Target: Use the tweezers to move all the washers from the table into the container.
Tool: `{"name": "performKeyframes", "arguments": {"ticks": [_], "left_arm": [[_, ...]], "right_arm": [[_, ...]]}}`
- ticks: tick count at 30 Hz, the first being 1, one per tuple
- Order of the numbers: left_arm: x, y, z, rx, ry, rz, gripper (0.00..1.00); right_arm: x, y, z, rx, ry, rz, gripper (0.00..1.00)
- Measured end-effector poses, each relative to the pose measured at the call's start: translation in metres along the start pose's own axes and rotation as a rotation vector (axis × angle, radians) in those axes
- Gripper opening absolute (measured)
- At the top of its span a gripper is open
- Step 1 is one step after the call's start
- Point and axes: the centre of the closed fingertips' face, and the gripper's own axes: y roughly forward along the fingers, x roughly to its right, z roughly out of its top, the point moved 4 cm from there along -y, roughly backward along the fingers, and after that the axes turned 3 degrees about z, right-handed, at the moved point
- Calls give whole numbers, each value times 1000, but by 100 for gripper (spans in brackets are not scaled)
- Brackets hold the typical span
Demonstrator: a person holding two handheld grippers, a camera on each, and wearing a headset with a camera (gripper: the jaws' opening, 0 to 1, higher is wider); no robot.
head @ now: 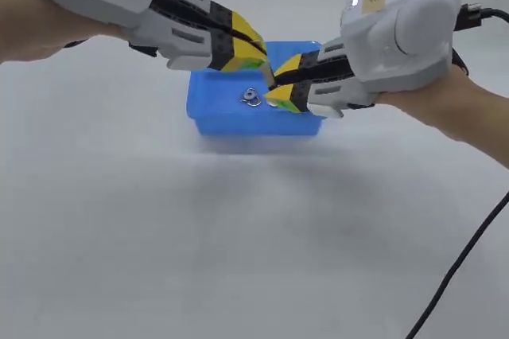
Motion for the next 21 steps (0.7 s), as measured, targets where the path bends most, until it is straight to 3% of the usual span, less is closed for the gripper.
{"name": "performKeyframes", "arguments": {"ticks": [7,17,21], "left_arm": [[20,-23,7,-27,27,9,5],[52,-42,16,-14,17,19,5],[66,-46,14,-14,12,23,5]], "right_arm": [[-19,-20,15,5,-28,1,10],[-53,-43,31,-17,-66,30,7],[-67,-48,34,-38,-82,47,7]]}}
